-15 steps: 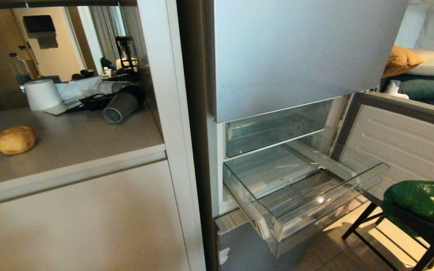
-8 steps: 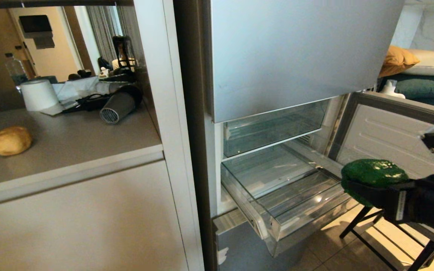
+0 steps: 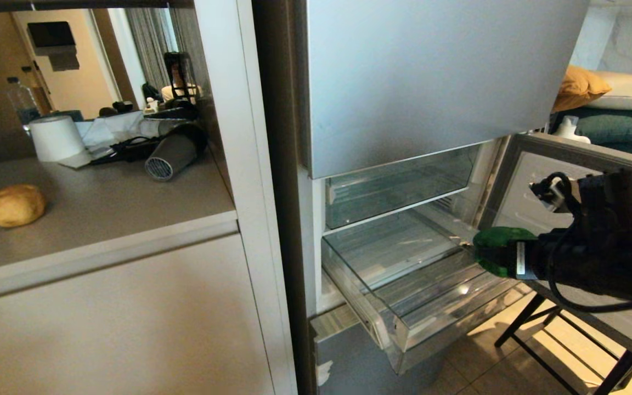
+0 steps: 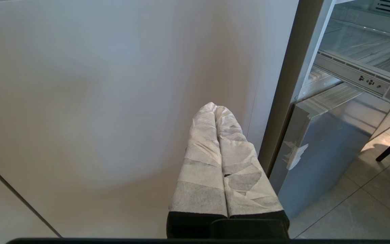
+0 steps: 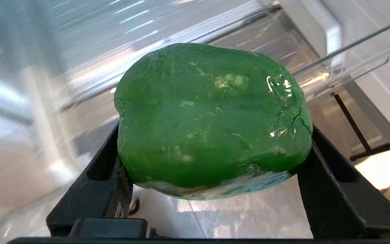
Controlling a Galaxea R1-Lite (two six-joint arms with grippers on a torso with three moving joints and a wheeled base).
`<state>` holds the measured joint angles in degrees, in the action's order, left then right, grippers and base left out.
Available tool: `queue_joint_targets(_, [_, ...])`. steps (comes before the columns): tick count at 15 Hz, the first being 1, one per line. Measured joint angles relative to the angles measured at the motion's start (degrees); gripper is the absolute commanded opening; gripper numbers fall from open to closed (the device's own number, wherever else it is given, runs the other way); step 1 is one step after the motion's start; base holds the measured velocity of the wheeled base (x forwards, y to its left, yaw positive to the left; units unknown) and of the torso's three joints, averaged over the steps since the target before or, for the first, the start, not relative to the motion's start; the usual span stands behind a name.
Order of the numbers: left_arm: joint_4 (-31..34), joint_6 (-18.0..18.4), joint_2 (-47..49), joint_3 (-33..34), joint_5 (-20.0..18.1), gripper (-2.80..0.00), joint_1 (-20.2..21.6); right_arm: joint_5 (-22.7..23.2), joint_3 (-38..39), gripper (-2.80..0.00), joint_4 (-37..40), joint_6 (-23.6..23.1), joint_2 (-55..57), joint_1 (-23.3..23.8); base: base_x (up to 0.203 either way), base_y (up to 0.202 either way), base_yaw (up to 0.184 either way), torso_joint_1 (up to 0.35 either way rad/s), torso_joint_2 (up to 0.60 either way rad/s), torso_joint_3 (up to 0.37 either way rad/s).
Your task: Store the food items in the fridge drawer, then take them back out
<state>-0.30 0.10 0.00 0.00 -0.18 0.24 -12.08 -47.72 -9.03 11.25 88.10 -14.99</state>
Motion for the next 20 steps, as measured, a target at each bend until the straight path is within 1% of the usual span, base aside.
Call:
queue_joint_targets(3, [0.0, 0.0, 0.0, 0.0, 0.0, -2.80, 0.0, 0.8, -4.1, -2.80, -0.3, 0.0, 5.0, 3.2, 0.000, 0.000, 0.000, 0.000, 0.00, 0.000])
queue_joint_targets(7, [0.0, 0.0, 0.0, 0.0, 0.0, -2.80, 0.0, 3.5, -10.9, -2.80, -0.4, -0.1, 10.9, 6.3, 0.000, 0.000, 0.000, 0.000, 0.00, 0.000])
queue_joint_targets(11, [0.0, 0.0, 0.0, 0.0, 0.0, -2.80, 0.0, 4.6, -15.5, -2.80, -0.4, -0.1, 16.6, 7.7, 0.000, 0.000, 0.000, 0.000, 0.00, 0.000])
queue_joint_targets(15, [0.0, 0.0, 0.0, 0.0, 0.0, -2.80, 0.0, 5.3, -17.5, -2.80, -2.5, 0.0, 21.0, 9.2, 0.000, 0.000, 0.000, 0.000, 0.00, 0.000])
queue_joint_targets(20, [0.0, 0.0, 0.0, 0.0, 0.0, -2.80, 0.0, 5.5, -20.7, -2.80, -2.8, 0.2, 26.1, 10.3, 0.000, 0.000, 0.000, 0.000, 0.00, 0.000])
